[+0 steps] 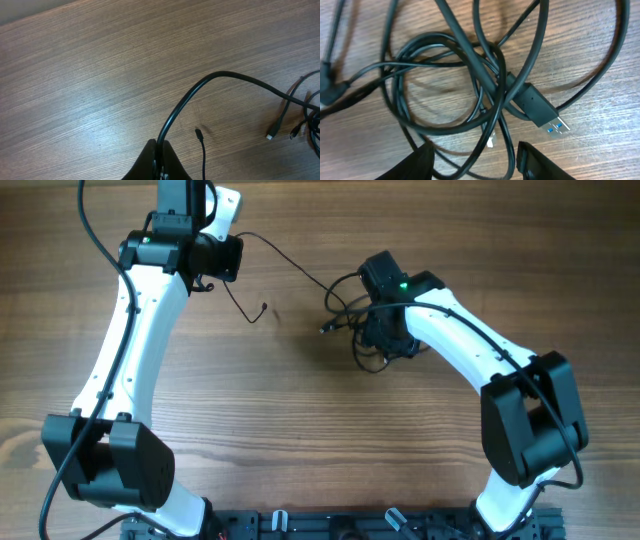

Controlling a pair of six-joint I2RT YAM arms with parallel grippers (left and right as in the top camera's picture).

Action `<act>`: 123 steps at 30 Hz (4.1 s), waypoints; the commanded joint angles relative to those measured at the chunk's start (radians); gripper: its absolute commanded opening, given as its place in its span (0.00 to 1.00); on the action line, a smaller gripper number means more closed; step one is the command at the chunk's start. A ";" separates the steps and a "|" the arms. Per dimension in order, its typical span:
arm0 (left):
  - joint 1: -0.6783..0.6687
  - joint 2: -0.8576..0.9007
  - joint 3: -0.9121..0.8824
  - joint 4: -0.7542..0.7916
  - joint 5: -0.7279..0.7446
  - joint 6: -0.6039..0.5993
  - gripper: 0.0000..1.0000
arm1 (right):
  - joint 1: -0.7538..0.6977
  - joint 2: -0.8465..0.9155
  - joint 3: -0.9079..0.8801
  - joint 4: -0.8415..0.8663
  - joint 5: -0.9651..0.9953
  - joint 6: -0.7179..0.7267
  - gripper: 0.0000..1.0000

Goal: Untangle cables

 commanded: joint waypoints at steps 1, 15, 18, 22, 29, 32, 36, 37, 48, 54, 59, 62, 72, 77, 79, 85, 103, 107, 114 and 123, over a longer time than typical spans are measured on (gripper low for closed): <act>-0.002 -0.021 -0.003 -0.001 0.009 0.005 0.04 | 0.005 -0.022 -0.038 0.028 0.032 0.040 0.56; -0.002 -0.021 -0.003 -0.002 0.009 0.005 0.04 | 0.005 -0.021 -0.045 0.053 0.033 0.046 0.04; -0.002 -0.021 -0.003 -0.004 0.009 0.005 0.04 | 0.005 -0.021 -0.045 0.067 0.033 0.065 0.04; -0.002 -0.021 -0.003 -0.004 0.009 0.005 0.05 | 0.003 -0.026 -0.045 0.124 0.054 0.061 0.04; -0.002 -0.021 -0.003 -0.004 0.049 0.005 0.08 | -0.047 -0.142 0.045 0.149 0.059 -0.043 0.04; -0.002 -0.021 -0.003 -0.005 0.079 0.005 0.34 | -0.073 -0.211 0.099 0.142 0.054 -0.076 0.04; -0.002 -0.021 -0.003 -0.008 0.172 0.005 0.52 | -0.113 -0.284 0.202 0.091 -0.013 -0.163 0.05; -0.002 -0.021 -0.003 -0.008 0.196 0.005 0.54 | -0.119 -0.296 0.226 0.072 -0.023 -0.185 0.05; -0.002 -0.021 -0.003 -0.003 0.559 0.055 0.66 | -0.121 -0.327 0.365 -0.032 -0.166 -0.369 0.04; -0.002 -0.021 -0.003 0.014 0.694 0.093 0.69 | -0.121 -0.327 0.365 -0.036 -0.335 -0.505 0.04; -0.002 -0.021 -0.003 0.058 0.752 0.093 0.71 | -0.121 -0.327 0.365 -0.053 -0.441 -0.547 0.04; -0.002 -0.021 -0.003 0.076 0.792 0.093 0.71 | -0.121 -0.327 0.365 -0.056 -0.509 -0.579 0.04; -0.003 -0.003 -0.003 0.076 0.932 0.105 0.67 | -0.121 -0.327 0.365 -0.008 -0.745 -0.618 0.04; -0.024 -0.002 -0.003 0.075 0.937 0.115 0.64 | -0.121 -0.327 0.365 0.010 -0.768 -0.617 0.04; -0.034 -0.002 -0.003 0.076 0.936 0.116 0.65 | -0.121 -0.327 0.365 0.021 -0.790 -0.617 0.05; -0.062 0.002 -0.003 0.077 0.921 0.119 0.65 | -0.121 -0.327 0.365 0.055 -0.861 -0.615 0.05; -0.068 0.040 -0.003 0.080 0.781 0.119 0.09 | -0.122 -0.327 0.365 0.046 -0.762 -0.607 0.04; -0.053 0.040 -0.003 0.080 0.782 0.119 0.09 | -0.122 -0.327 0.365 0.017 -0.636 -0.563 0.05; -0.018 0.040 -0.003 0.074 0.782 0.118 0.09 | -0.122 -0.327 0.365 -0.087 -0.212 -0.375 0.26; -0.011 0.040 -0.003 0.063 0.806 0.114 0.09 | -0.118 -0.326 0.353 -0.133 -0.161 -0.355 0.79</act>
